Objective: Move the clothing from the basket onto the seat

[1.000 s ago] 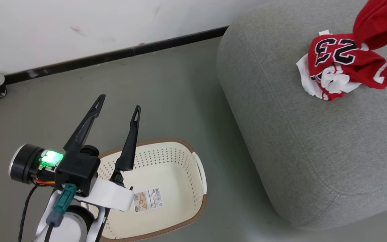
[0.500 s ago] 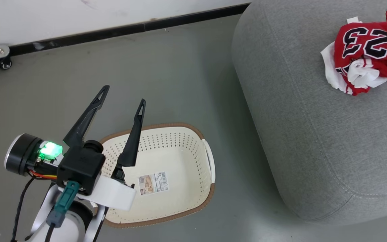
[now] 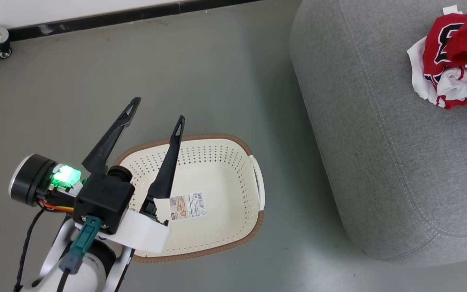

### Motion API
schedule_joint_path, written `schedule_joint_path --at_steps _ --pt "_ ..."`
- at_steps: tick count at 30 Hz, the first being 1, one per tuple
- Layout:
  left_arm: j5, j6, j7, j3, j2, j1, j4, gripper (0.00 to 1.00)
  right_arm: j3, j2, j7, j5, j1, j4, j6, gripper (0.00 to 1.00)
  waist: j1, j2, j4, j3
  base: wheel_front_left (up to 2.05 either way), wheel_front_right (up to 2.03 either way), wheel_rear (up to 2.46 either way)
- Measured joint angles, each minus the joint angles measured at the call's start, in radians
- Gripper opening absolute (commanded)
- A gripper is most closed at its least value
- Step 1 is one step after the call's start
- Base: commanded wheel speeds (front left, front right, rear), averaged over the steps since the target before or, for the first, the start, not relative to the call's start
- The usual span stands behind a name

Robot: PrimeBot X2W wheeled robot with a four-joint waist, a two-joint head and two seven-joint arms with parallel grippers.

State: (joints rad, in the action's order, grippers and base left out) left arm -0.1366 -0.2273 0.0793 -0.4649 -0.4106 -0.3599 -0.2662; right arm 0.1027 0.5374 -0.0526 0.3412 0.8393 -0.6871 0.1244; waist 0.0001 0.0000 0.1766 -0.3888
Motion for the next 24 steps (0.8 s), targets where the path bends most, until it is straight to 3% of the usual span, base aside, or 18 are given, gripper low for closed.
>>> schedule_joint_path --at_steps 7,24 --pt "0.017 -0.001 0.000 0.006 0.001 -0.015 -0.007 1.00 -0.005 -0.054 0.050 0.002 -0.022 -0.056 0.000 0.00 0.0000 0.0000 0.005 -0.022 0.00 0.00 0.00" --pt "0.018 -0.010 -0.001 0.019 0.002 -0.015 0.001 1.00 -0.015 -0.101 0.127 0.003 -0.101 -0.195 0.000 0.00 0.0000 0.0000 0.034 -0.030 0.00 0.00 0.00"
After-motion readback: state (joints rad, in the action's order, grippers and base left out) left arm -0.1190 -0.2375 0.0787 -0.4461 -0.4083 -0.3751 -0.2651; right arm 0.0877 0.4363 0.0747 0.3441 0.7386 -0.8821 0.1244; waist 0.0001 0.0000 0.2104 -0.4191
